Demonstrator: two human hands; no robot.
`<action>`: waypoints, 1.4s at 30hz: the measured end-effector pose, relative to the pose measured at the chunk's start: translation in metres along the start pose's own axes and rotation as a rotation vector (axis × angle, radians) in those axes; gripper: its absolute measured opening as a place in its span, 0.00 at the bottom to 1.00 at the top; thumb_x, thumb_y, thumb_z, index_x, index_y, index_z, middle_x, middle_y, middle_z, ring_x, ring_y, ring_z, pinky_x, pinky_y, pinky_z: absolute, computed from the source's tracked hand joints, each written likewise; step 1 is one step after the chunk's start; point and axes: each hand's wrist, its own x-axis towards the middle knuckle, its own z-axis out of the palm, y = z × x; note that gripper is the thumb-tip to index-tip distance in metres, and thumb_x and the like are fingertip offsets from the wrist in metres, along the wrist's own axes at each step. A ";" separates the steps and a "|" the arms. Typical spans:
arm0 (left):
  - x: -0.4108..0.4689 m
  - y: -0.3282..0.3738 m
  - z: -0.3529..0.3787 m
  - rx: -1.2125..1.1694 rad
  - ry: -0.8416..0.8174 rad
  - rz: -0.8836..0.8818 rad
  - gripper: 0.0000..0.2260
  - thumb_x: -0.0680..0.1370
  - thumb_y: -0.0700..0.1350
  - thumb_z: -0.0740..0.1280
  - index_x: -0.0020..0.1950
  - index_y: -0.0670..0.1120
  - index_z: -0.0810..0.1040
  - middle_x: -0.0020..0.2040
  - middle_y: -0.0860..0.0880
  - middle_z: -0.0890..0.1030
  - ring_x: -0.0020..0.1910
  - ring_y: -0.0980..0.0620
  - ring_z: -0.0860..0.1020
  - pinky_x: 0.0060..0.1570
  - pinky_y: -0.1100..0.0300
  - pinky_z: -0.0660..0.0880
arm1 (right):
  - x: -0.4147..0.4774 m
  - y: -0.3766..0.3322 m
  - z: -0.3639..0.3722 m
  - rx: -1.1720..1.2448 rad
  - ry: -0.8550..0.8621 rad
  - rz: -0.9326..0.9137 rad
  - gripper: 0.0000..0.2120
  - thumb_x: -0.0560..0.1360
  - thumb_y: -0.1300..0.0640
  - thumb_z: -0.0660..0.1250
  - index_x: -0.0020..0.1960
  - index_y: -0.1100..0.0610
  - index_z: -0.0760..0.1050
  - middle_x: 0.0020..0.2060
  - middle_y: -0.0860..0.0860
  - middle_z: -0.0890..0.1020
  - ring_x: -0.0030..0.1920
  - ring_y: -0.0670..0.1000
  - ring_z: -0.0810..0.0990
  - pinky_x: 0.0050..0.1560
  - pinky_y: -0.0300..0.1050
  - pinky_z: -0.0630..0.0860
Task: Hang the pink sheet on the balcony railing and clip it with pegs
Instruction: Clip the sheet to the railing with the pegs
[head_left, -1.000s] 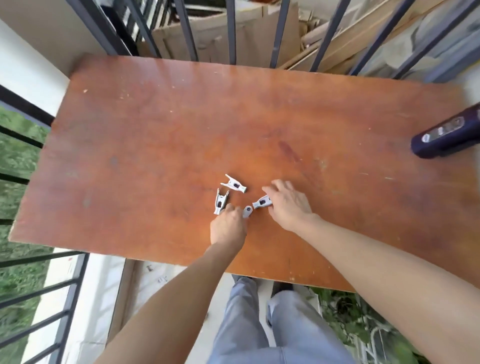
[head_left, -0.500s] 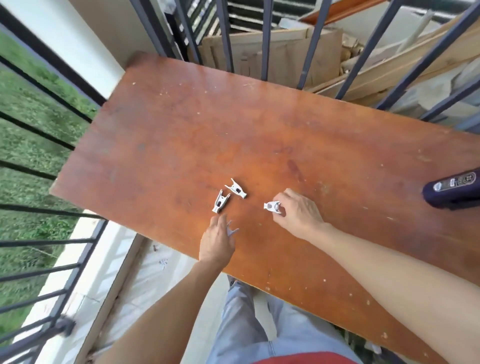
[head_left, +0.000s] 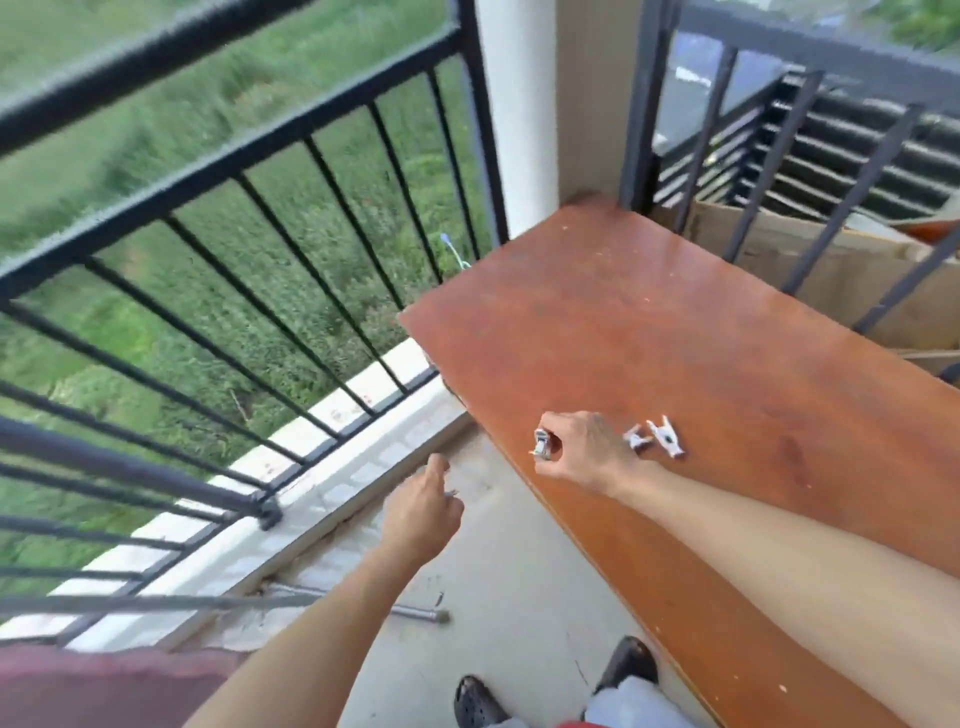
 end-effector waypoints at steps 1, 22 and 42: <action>-0.009 -0.020 -0.009 0.028 0.034 -0.002 0.12 0.77 0.47 0.62 0.58 0.46 0.67 0.52 0.46 0.80 0.50 0.42 0.78 0.39 0.54 0.67 | 0.008 -0.021 0.005 -0.024 -0.009 -0.057 0.09 0.68 0.50 0.69 0.44 0.53 0.75 0.39 0.53 0.83 0.43 0.59 0.80 0.40 0.49 0.70; -0.210 -0.334 -0.201 0.068 0.555 -0.448 0.04 0.76 0.46 0.62 0.49 0.48 0.74 0.40 0.52 0.79 0.37 0.49 0.78 0.36 0.55 0.72 | 0.119 -0.452 0.117 0.032 -0.135 -0.792 0.21 0.77 0.55 0.61 0.68 0.57 0.67 0.49 0.58 0.83 0.46 0.62 0.80 0.46 0.53 0.75; -0.242 -0.372 -0.464 0.130 0.680 -0.613 0.08 0.74 0.49 0.73 0.53 0.54 0.85 0.48 0.54 0.78 0.49 0.51 0.76 0.56 0.47 0.73 | 0.184 -0.711 0.067 0.778 -0.583 -1.092 0.13 0.74 0.70 0.61 0.38 0.57 0.78 0.29 0.56 0.78 0.29 0.49 0.75 0.28 0.39 0.75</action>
